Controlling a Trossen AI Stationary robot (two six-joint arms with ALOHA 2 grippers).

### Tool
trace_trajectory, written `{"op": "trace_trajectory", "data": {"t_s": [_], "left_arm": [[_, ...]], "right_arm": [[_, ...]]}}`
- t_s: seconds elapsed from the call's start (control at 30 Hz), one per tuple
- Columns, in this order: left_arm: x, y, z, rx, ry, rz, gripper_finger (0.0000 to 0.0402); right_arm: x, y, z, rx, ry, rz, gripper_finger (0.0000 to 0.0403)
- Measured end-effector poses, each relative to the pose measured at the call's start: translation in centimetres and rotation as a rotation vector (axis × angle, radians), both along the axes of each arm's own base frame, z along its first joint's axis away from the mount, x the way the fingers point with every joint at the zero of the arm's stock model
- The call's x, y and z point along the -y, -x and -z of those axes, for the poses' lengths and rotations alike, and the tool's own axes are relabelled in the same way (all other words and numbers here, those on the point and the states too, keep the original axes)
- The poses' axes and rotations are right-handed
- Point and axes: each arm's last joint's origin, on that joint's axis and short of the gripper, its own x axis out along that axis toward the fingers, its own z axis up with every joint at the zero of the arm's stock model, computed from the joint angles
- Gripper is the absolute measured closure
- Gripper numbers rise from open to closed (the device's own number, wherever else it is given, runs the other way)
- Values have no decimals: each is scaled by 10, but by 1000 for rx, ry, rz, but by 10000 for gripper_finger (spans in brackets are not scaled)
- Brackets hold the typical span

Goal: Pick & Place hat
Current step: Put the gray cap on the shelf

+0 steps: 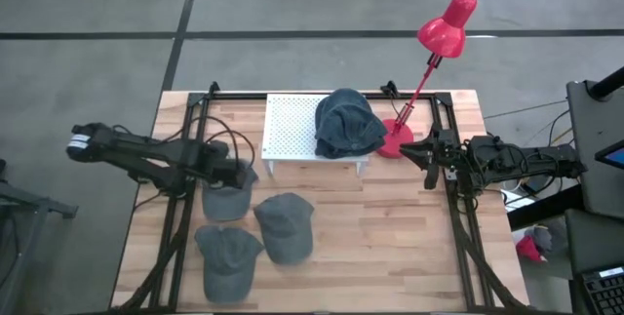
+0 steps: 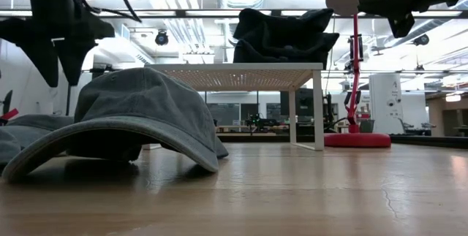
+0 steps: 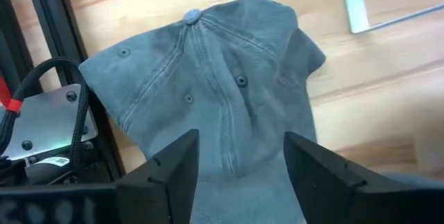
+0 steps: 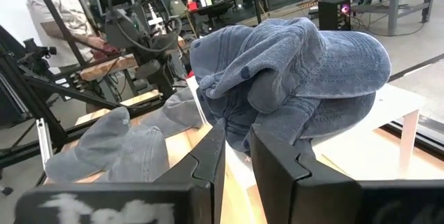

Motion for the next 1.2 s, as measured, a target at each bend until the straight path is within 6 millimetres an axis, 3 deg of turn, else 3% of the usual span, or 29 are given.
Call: {"op": "trace_trajectory", "data": {"t_s": [0.63, 1.2], "left_arm": [[-2, -19, 29, -135, 24, -100, 193], [-7, 2, 117, 12, 144, -164, 193]], "right_arm": [[0, 0, 0, 1, -3, 0, 314], [0, 0, 0, 2, -4, 0, 339]]}}
